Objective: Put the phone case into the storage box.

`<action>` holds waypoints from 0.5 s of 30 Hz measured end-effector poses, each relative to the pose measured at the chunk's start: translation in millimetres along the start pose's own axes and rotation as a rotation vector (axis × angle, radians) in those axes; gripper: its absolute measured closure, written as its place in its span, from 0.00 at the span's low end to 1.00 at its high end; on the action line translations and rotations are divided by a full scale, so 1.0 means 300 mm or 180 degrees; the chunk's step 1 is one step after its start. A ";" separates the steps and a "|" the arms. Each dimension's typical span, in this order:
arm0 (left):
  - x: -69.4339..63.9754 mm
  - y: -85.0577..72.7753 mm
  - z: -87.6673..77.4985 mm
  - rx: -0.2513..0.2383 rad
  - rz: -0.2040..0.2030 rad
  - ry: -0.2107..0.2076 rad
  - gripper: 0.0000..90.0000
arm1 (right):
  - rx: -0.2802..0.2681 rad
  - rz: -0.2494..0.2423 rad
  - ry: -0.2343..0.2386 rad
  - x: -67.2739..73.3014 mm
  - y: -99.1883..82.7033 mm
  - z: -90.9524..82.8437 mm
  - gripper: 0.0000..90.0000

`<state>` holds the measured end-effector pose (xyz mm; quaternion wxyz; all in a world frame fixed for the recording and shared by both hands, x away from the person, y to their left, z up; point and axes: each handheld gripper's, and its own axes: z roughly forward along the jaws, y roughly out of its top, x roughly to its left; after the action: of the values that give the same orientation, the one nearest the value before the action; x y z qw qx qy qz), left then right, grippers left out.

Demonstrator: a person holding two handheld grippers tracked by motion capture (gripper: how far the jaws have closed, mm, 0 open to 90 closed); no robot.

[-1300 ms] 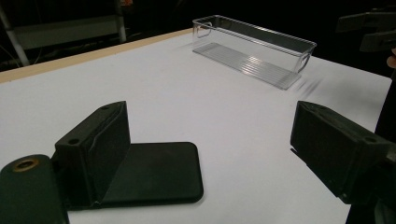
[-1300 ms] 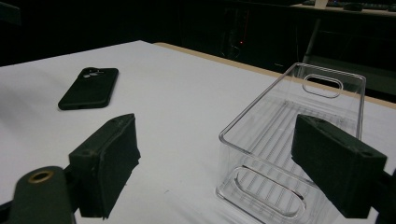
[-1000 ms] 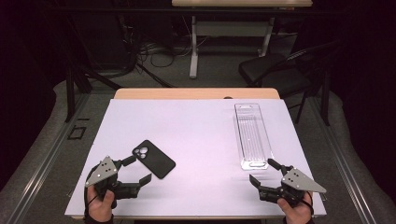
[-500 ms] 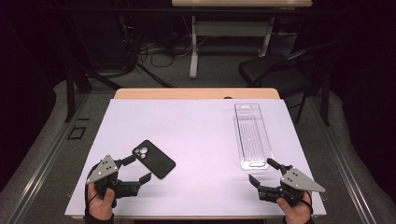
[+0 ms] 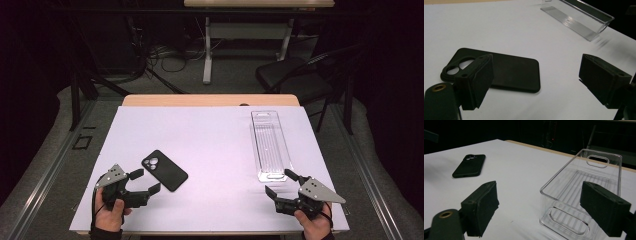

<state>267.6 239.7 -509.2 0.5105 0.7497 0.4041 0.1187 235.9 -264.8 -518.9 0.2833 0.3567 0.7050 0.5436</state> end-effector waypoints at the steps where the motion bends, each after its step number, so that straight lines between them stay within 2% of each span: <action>1: 0.003 0.000 0.003 0.0024 -0.0027 0.0011 0.15 | 0.0007 -0.0012 0.0003 0.000 0.002 0.002 0.16; 2: 0.009 0.001 0.008 0.0063 -0.0095 0.0070 0.15 | 0.0014 -0.0015 0.0007 0.000 0.002 0.004 0.16; 3: 0.009 0.001 0.008 0.0063 -0.0095 0.0070 0.15 | 0.0003 -0.0010 0.0010 0.000 0.000 0.008 0.16; 9: 0.031 0.009 0.017 0.0143 -0.0346 0.0044 0.13 | 0.0060 -0.0037 -0.0005 0.005 -0.004 -0.001 0.16; 11: 0.031 0.011 0.018 0.0173 -0.0335 0.0028 0.13 | 0.0044 -0.0026 -0.0015 0.005 -0.004 -0.004 0.16; 12: 0.029 0.015 0.016 0.0216 -0.0294 0.0098 0.13 | 0.0053 -0.0026 -0.0019 0.005 -0.004 -0.006 0.16; 14: 0.030 0.017 0.013 0.0194 -0.0293 0.0115 0.15 | 0.0051 -0.0020 -0.0021 0.005 -0.003 -0.007 0.16; 15: 0.032 0.026 0.005 0.0176 -0.0341 0.0162 0.18 | 0.0047 -0.0026 -0.0001 0.008 -0.004 -0.008 0.16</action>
<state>278.5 244.5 -505.6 0.4847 0.7375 0.4596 0.0990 232.2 -264.4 -519.3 0.2830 0.3560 0.7104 0.5372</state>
